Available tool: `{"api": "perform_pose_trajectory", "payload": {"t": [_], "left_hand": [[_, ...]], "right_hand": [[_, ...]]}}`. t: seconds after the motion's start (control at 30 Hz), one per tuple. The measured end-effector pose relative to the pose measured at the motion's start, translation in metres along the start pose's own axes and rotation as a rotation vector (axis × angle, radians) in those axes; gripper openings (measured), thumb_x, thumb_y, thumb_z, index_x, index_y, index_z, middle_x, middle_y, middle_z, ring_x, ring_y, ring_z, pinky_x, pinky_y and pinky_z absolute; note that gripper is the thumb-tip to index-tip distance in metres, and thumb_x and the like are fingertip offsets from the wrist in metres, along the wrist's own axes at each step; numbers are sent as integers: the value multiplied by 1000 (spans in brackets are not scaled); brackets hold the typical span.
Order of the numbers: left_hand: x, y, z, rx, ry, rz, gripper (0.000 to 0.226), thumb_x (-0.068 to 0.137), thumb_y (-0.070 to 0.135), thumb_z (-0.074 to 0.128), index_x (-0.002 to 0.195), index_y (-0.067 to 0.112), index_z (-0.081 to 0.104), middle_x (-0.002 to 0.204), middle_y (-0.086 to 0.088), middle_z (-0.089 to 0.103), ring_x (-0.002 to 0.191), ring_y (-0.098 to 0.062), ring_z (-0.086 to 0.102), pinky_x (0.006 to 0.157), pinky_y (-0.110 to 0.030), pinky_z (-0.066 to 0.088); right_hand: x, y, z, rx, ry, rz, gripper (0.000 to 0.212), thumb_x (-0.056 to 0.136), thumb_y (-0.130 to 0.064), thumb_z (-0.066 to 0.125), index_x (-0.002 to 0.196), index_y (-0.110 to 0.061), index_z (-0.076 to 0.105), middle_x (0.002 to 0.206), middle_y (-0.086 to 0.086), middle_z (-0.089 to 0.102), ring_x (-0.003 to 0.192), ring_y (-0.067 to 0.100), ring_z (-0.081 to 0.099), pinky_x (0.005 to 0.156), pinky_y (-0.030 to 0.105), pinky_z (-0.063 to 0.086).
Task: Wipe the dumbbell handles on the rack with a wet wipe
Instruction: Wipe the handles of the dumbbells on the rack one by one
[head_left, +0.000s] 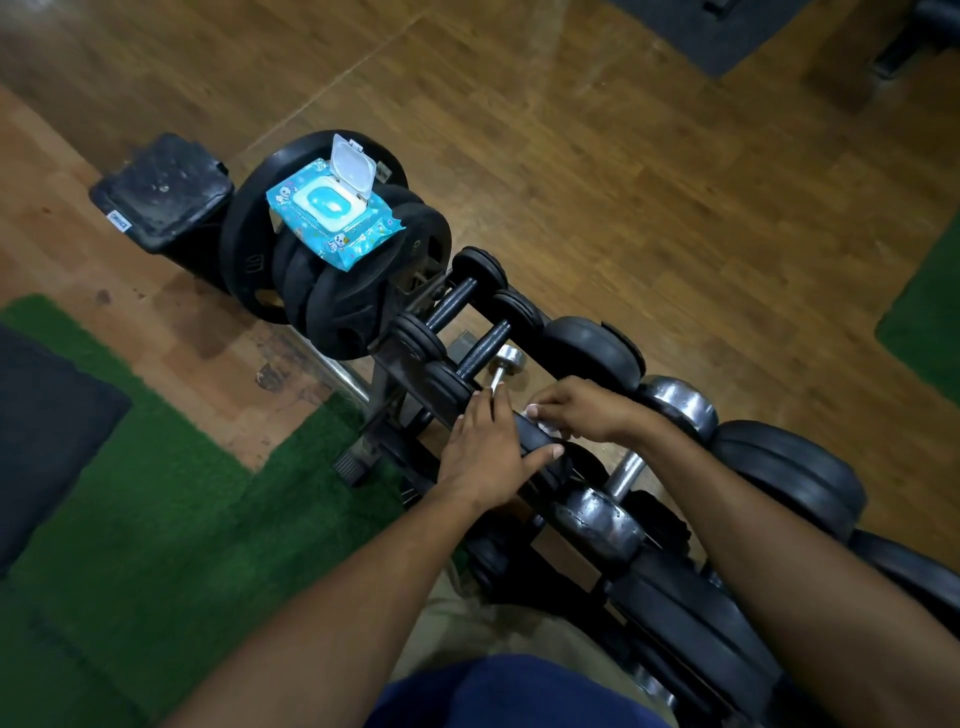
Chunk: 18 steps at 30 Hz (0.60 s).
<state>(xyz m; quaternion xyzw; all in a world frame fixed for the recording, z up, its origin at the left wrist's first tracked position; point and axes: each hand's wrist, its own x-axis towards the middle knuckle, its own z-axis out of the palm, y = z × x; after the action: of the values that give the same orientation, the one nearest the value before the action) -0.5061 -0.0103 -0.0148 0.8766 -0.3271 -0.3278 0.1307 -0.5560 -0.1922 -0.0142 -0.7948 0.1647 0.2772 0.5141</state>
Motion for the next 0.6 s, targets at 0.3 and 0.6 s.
{"api": "perform_pose_trajectory", "payload": {"t": [0.3, 0.6], "left_hand": [[1, 1, -3, 29, -32, 4, 115, 85, 84, 46, 162, 11, 2, 169, -14, 7, 156, -28, 6, 124, -44, 20], [0, 1, -5, 45, -46, 7, 117, 84, 85, 45, 162, 10, 0, 170, -12, 7, 157, -27, 6, 124, -43, 19]], "right_hand": [[-15, 60, 39, 712, 382, 391, 22, 91, -2, 62, 71, -9, 70, 68, 7, 64, 68, 19, 59, 64, 28, 47], [10, 55, 54, 843, 254, 541, 23, 62, -3, 57, 71, -16, 73, 84, 9, 50, 76, 24, 38, 71, 40, 29]]}}
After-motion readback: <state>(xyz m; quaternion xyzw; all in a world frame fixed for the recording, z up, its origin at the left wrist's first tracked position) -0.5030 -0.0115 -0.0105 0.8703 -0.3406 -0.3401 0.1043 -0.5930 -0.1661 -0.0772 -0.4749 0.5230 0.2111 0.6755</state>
